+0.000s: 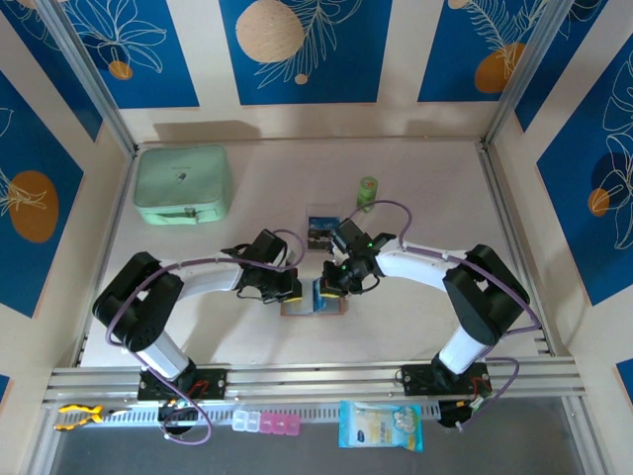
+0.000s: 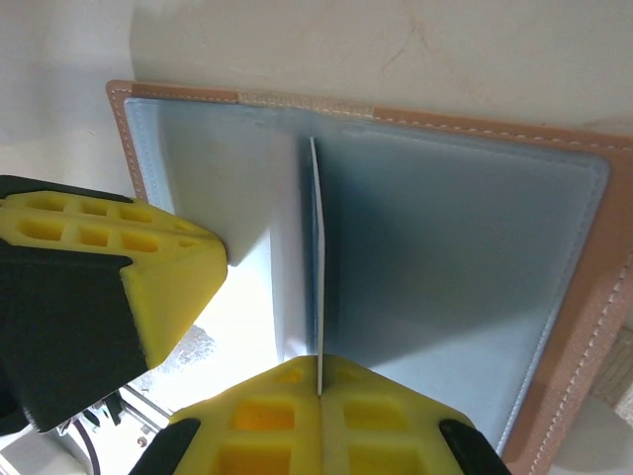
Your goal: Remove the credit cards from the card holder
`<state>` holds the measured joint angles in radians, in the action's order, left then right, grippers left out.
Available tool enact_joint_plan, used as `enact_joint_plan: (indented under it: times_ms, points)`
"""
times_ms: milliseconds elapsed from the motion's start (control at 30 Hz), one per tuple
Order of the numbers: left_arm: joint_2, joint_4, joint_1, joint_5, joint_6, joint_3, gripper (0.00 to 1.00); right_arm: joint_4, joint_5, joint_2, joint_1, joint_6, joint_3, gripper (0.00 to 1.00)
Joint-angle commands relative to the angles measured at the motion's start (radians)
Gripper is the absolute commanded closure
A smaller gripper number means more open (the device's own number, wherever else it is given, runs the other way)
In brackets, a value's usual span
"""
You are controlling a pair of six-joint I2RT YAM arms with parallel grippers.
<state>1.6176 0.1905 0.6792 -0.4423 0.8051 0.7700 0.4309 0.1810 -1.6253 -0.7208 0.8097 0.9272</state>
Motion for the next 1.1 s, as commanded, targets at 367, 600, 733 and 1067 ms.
enact_joint_plan:
  times_ms: [367, 600, 733, 1067]
  points:
    - [-0.057, 0.113, 0.004, 0.088, -0.047, -0.008, 1.0, 0.294, -0.065, 0.062, 0.001, -0.427, 0.164, 1.0]
    - [-0.077, 0.092, 0.005, 0.07, -0.047, 0.004, 0.99, 0.441, -0.114, -0.019, 0.018, -0.875, 0.257, 1.0]
    - [-0.096, 0.115, 0.004, 0.087, -0.053, 0.015, 0.97, 0.48, -0.157, -0.03, 0.034, -1.116, 0.306, 1.0]
    - [-0.149, 0.164, -0.014, 0.105, -0.066, 0.028, 0.95, 0.607, -0.263, -0.11, 0.114, -1.478, 0.538, 1.0]
